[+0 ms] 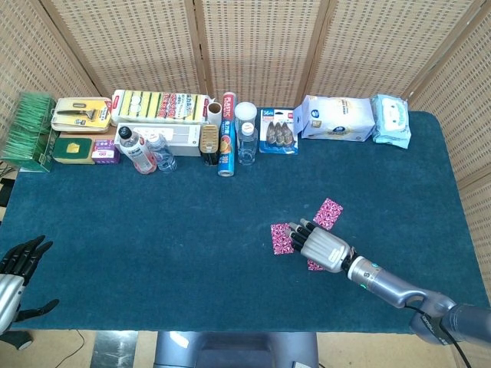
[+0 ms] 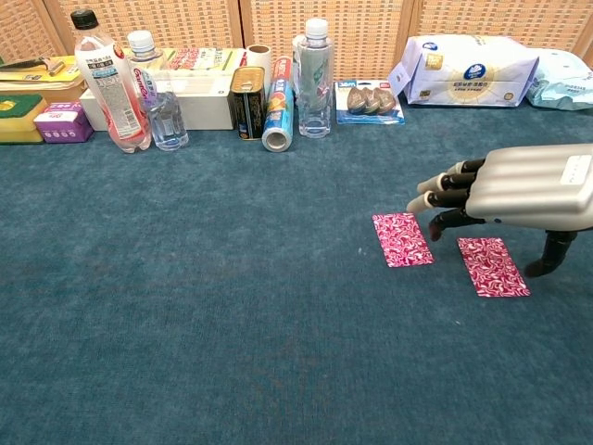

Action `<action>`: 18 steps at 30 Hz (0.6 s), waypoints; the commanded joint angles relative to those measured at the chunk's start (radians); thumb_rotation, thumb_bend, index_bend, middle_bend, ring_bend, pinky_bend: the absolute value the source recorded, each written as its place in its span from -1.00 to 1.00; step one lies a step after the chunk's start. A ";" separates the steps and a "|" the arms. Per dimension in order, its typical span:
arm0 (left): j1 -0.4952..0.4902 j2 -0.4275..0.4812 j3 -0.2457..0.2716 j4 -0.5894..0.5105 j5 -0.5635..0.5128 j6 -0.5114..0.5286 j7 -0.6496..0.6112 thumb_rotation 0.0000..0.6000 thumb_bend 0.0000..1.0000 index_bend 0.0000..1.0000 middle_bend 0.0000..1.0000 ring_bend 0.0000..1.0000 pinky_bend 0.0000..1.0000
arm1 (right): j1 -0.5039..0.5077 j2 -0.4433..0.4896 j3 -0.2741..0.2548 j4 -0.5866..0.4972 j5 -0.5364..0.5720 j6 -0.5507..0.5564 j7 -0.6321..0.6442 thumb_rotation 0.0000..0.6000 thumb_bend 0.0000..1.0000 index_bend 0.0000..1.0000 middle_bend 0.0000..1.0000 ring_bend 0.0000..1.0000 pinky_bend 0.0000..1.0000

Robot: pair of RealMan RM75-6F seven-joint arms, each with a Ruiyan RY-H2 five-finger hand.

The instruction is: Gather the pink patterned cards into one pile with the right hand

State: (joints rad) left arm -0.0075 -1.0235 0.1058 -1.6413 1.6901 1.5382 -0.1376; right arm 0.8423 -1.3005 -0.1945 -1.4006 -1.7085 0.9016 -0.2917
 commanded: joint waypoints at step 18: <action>-0.001 0.000 0.004 0.000 0.002 -0.006 0.002 1.00 -0.93 -1.00 -1.00 -1.00 -0.91 | 0.001 -0.035 -0.025 0.138 -0.112 0.014 0.114 1.00 -0.85 -0.55 -0.89 -0.91 -0.65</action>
State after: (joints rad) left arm -0.0089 -1.0232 0.1096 -1.6408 1.6929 1.5326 -0.1364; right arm 0.8447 -1.3347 -0.2195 -1.2648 -1.8198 0.9157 -0.1797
